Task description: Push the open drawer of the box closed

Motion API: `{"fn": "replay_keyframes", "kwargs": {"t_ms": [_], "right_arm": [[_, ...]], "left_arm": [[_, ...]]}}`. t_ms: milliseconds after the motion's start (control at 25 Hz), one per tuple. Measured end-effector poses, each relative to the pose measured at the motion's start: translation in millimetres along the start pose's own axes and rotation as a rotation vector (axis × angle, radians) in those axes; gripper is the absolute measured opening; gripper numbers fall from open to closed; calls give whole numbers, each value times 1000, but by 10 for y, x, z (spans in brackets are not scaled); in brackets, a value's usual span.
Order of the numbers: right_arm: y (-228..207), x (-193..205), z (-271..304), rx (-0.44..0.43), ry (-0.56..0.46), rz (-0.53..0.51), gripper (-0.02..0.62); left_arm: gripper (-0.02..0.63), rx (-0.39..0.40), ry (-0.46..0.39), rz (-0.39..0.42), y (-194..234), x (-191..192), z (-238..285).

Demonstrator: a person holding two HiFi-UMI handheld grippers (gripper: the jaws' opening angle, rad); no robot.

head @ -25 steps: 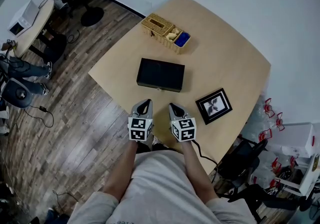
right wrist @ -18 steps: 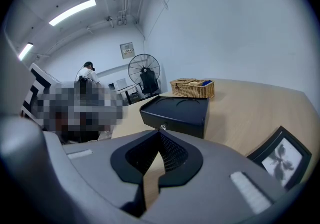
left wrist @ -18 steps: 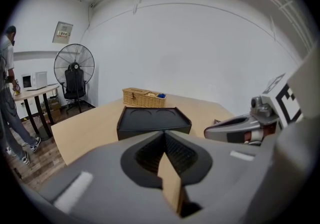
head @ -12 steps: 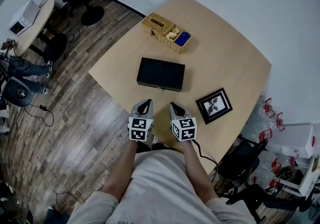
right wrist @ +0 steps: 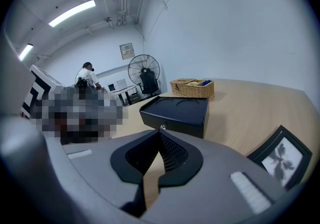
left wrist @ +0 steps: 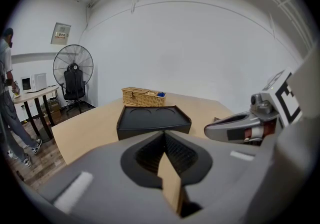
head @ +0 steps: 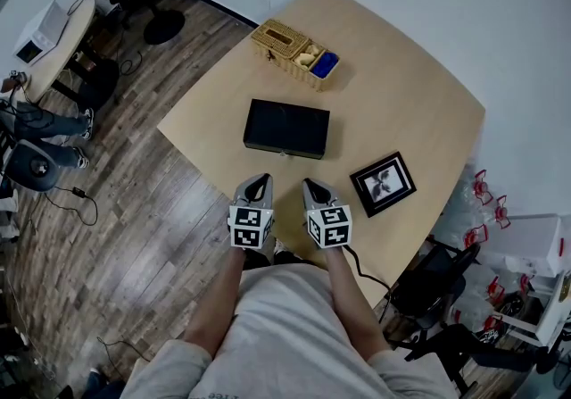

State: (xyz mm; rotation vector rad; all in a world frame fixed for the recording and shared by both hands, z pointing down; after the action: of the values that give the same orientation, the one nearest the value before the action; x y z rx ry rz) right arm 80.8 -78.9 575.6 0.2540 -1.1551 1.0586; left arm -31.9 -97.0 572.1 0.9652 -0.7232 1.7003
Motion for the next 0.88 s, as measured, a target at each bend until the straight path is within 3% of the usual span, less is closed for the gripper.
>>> {"fn": "replay_keyframes", "kwargs": {"t_ms": [880], "right_arm": [[43,0,-7,-10,6,-14,0]], "left_arm": [[52,-4,-5,4,1,-14,-34]]}}
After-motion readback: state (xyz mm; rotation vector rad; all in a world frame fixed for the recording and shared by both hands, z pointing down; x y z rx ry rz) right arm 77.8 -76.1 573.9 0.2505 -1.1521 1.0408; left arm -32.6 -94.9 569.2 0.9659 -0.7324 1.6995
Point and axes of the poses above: the fingertips, and each gripper's own axes: z forward along the fingers, y to its left, x out of its underside, the point moved 1 cm from there along -z, backward along the fingers, and after that the axes turned 13 degrees about -x, right-handed, at the moved point
